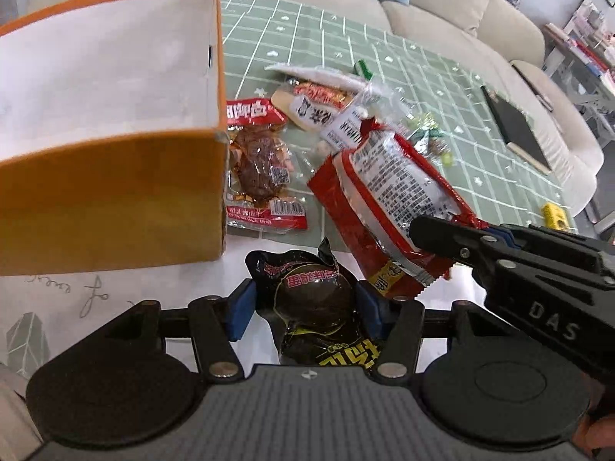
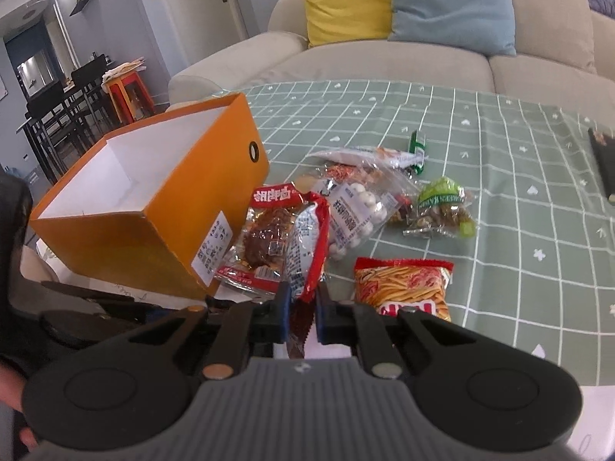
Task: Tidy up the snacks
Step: 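Lift both held packets and carry them over the orange box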
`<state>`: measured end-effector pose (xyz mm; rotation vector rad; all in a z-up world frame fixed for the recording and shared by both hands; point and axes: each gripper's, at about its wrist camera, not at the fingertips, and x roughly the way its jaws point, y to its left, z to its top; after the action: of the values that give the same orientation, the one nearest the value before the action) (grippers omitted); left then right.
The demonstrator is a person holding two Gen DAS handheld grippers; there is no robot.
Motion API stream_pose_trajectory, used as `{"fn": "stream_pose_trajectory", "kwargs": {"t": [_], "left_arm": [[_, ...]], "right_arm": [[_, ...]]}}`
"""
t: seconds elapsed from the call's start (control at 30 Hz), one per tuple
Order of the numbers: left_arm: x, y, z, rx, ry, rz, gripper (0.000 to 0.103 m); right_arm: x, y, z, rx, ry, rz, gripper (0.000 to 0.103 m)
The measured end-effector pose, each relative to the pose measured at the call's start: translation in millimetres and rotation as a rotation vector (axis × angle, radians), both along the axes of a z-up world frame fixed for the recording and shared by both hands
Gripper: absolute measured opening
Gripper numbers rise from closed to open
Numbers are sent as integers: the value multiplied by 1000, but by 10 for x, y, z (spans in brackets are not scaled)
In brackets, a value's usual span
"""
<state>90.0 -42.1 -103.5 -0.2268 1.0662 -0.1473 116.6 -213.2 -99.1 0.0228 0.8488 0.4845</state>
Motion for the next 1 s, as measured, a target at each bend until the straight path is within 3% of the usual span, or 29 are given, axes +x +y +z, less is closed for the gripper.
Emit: {"fn": "stream_pose_trajectory", "kwargs": {"t": [0.33, 0.6, 0.77, 1.0], "left_arm": [[-246, 186, 526, -111, -115, 4, 64], [-322, 533, 984, -189, -271, 116, 64], [-256, 781, 1190, -164, -327, 169, 64], [-111, 1114, 1285, -75, -303, 227, 64]], "right_arm": [[-231, -83, 366, 20, -78, -68, 7], [-348, 33, 815, 45, -187, -46, 7], [-334, 259, 1081, 68, -248, 16, 7], [-242, 731, 1308, 72, -282, 117, 6]]}}
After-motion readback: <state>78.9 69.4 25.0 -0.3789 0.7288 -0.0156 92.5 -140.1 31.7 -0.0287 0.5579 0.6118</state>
